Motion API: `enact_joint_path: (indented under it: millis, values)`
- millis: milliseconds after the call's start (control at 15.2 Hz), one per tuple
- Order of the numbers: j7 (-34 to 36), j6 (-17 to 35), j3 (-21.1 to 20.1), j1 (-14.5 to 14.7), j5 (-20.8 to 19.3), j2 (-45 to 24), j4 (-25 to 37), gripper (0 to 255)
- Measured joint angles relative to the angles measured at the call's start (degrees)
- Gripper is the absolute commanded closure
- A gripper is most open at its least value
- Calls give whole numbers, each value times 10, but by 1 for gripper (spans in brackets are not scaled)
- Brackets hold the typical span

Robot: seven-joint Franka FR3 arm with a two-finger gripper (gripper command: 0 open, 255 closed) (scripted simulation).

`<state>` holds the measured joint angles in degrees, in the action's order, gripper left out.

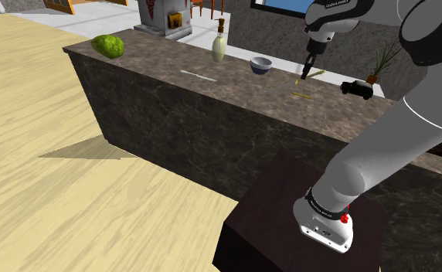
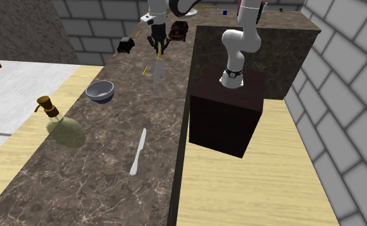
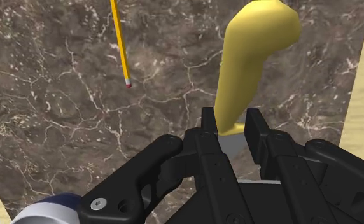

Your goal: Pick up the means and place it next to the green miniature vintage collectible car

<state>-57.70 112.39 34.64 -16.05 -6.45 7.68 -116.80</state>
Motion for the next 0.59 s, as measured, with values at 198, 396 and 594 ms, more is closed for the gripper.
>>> enact_joint_path:
  millis: [198,396,594]
  values:
    - [-41,2,25,-18,-2,1,0,255]
    - [-82,3,50,-36,-7,7,-3,255]
    - [-126,3,75,-52,-2,-1,7,255]
